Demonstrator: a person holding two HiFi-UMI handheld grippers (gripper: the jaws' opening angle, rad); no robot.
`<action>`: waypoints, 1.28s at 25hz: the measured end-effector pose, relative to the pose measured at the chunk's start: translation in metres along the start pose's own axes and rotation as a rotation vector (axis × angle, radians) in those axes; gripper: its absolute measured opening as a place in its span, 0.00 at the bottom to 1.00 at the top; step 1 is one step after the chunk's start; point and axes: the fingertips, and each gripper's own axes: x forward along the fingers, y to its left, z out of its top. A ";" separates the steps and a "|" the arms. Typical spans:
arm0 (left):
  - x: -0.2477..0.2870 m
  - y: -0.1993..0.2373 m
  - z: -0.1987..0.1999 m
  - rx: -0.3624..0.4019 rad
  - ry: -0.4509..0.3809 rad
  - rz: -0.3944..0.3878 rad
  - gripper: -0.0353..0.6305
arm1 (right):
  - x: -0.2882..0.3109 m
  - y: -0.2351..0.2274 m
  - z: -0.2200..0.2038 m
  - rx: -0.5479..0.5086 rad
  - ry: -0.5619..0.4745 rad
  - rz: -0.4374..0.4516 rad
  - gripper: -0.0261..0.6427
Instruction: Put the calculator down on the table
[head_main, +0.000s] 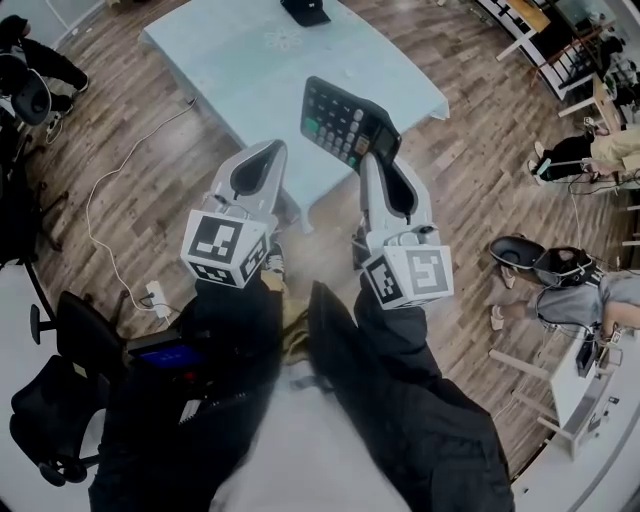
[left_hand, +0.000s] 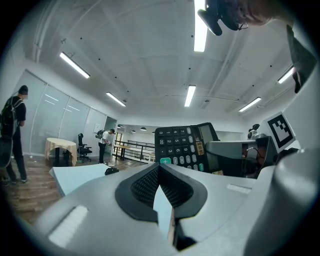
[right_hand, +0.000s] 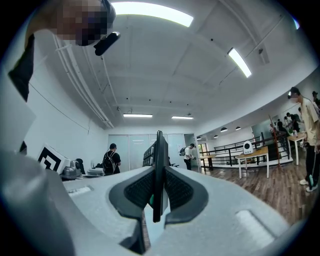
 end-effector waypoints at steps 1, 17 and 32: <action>0.005 0.005 0.001 -0.002 -0.001 -0.002 0.05 | 0.006 -0.001 0.000 -0.002 0.000 -0.002 0.11; 0.064 0.060 -0.016 -0.049 0.050 0.002 0.05 | 0.081 -0.023 -0.027 0.034 0.059 0.000 0.11; 0.121 0.064 -0.091 -0.115 0.225 0.136 0.05 | 0.115 -0.095 -0.100 0.146 0.227 0.082 0.11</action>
